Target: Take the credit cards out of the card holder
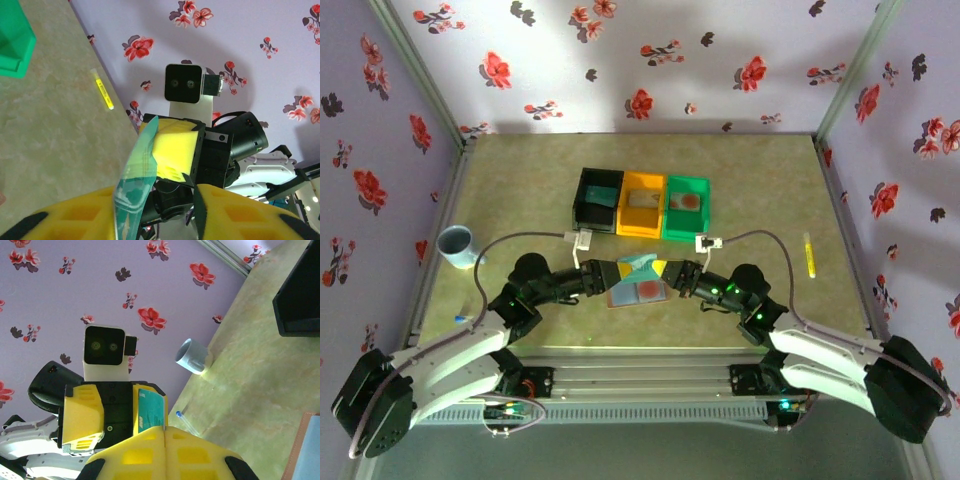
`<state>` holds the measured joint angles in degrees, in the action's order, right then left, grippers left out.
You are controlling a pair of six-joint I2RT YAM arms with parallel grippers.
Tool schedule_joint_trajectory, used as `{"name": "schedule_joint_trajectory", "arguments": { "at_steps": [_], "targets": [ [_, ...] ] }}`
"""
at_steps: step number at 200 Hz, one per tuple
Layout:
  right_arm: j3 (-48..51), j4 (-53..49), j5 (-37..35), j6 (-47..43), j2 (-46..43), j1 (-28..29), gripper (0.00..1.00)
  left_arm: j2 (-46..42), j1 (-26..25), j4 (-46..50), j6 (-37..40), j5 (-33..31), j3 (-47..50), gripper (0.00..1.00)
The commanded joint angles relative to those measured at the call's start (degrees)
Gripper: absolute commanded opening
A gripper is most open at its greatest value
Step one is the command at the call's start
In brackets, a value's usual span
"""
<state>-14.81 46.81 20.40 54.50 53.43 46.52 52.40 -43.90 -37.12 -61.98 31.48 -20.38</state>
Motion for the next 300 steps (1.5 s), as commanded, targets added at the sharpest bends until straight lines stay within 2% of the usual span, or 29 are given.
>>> {"name": "schedule_joint_trajectory", "arguments": {
  "at_steps": [1,41,87,108,128,145,151,178,206,271,300],
  "targets": [
    [-1.19,0.58,-1.73,-1.42,-0.82,0.46,0.00,-0.33,-0.66,-3.96,0.12,0.09,0.58,0.33],
    [-1.36,-1.31,-1.88,-2.10,-1.99,0.54,0.00,0.04,-0.72,-4.23,0.27,-0.02,0.69,0.20],
    [-1.36,-4.64,-2.87,-3.15,-4.12,0.50,0.00,0.72,-0.66,-4.50,0.45,-0.18,0.35,0.00],
    [-1.52,-6.74,-3.90,-4.07,-5.05,0.48,0.00,0.86,-0.68,-2.94,1.26,-0.62,-0.08,0.00],
    [-2.86,-11.77,-4.97,-5.57,-6.56,0.48,0.12,0.75,-0.70,0.17,2.91,-1.16,-1.07,0.00],
    [-4.39,-17.74,-6.06,-7.30,-8.34,0.49,0.38,0.57,-0.13,3.98,4.56,-1.33,-2.71,0.00],
    [-4.97,-20.23,-6.97,-7.91,-9.03,0.43,0.44,0.54,0.27,5.57,5.18,-1.26,-3.42,0.00],
    [-6.43,-28.18,-10.87,-10.38,-12.06,0.42,0.60,1.26,3.42,10.73,7.41,0.44,-6.18,0.00],
    [-8.64,-35.32,-13.17,-13.31,-15.18,0.35,0.74,2.44,9.65,12.34,6.95,5.43,-8.43,0.00],
    [-16.48,-53.56,-20.87,-21.89,-21.63,0.17,0.96,5.56,20.62,26.21,13.70,13.39,-17.86,0.00],
    [-21.58,-64.35,-27.30,-26.69,-21.71,0.18,0.99,7.54,22.93,34.31,18.23,14.08,-23.21,0.00]
  ]
}}
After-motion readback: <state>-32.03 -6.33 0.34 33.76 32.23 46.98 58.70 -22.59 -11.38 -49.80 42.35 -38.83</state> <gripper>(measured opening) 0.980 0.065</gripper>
